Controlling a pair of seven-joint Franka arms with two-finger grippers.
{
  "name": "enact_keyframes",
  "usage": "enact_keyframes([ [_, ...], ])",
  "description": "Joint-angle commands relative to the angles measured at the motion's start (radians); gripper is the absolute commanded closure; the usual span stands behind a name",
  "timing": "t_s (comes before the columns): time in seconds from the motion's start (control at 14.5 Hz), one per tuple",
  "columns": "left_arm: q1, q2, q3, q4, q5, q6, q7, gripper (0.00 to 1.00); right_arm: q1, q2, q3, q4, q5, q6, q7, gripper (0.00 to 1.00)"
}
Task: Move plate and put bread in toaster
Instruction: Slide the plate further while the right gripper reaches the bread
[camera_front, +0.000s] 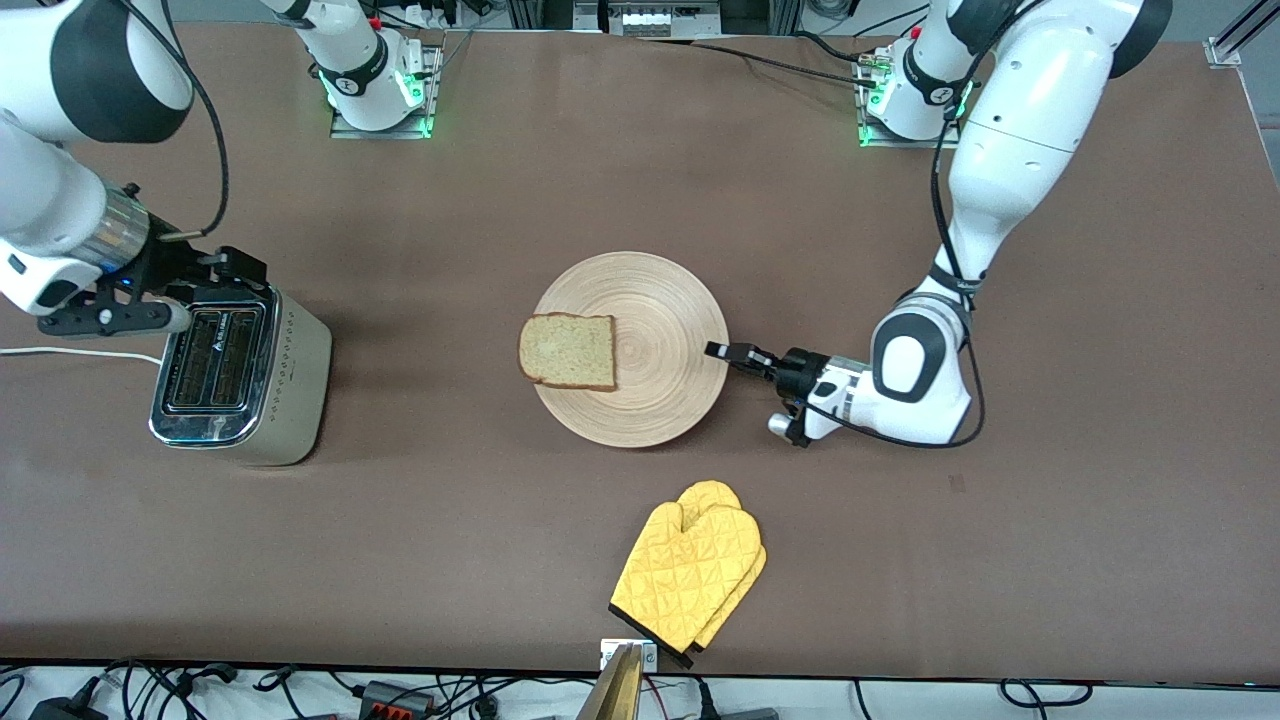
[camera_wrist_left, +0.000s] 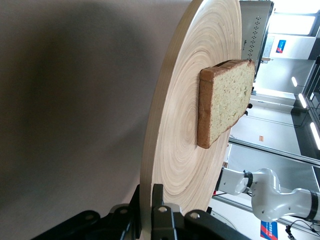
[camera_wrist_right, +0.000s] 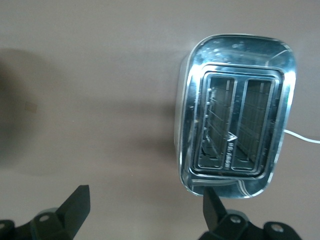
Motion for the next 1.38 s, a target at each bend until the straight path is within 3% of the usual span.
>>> enact_keyframes([
  [0.0, -0.027, 0.037, 0.007, 0.027, -0.033, -0.011, 0.012, 1.0, 0.06, 0.035, -0.001, 0.012, 0.01, 0.03, 0.007, 0.0],
  [0.48, -0.076, 0.109, 0.007, 0.058, -0.103, 0.05, 0.064, 1.0, 0.129, 0.121, 0.001, 0.006, 0.013, 0.074, 0.028, 0.0],
  [0.83, -0.109, 0.123, 0.01, 0.082, -0.089, 0.058, 0.064, 0.97, 0.202, 0.204, 0.001, 0.005, 0.014, 0.128, 0.077, 0.0],
  [1.24, -0.115, 0.123, 0.016, 0.096, -0.031, 0.061, 0.104, 0.96, 0.264, 0.27, 0.001, -0.014, 0.068, 0.215, 0.189, 0.0],
  [1.31, -0.115, 0.123, 0.016, 0.096, -0.016, 0.061, 0.107, 0.96, 0.267, 0.274, 0.001, -0.027, 0.112, 0.237, 0.2, 0.0],
])
